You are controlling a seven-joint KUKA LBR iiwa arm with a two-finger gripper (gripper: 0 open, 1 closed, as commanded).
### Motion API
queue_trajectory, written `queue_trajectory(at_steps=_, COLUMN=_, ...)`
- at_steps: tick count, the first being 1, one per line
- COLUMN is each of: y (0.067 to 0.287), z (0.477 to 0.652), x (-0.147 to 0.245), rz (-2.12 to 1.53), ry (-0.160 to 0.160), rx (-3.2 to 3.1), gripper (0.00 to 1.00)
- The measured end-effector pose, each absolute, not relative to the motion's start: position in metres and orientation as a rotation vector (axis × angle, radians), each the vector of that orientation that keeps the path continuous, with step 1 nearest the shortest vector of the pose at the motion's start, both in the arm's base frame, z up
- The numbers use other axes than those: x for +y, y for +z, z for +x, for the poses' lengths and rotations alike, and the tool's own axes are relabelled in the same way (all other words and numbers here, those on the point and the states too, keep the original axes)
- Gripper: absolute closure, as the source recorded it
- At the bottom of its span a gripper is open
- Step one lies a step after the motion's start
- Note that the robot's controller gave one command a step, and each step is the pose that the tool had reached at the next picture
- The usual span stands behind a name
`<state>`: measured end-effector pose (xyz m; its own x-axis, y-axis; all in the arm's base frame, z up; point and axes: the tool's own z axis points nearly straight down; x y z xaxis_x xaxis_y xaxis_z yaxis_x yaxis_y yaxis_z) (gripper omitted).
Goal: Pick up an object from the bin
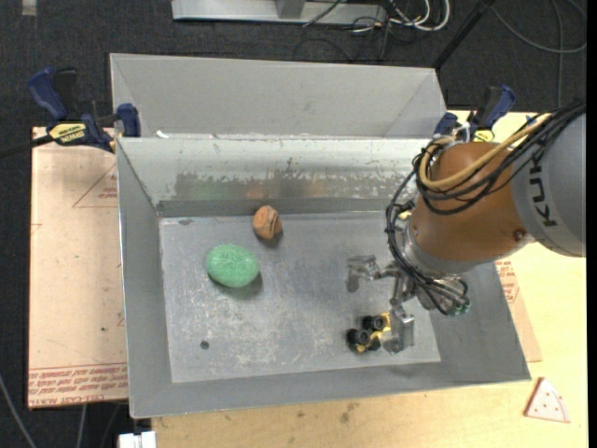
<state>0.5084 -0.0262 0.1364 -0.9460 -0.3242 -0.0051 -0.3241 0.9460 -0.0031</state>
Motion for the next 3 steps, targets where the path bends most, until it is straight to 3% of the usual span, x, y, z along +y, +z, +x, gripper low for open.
queue_trajectory(at_steps=1, y=0.08, z=0.513, x=-0.025, rz=-0.419, ry=0.002, rx=3.113, gripper=1.0)
queue_trajectory(at_steps=2, y=0.08, z=0.513, x=-0.025, rz=-0.418, ry=0.002, rx=3.113, gripper=1.0)
queue_trajectory(at_steps=3, y=0.146, z=0.501, x=-0.029, rz=-0.393, ry=0.002, rx=3.115, gripper=1.0)
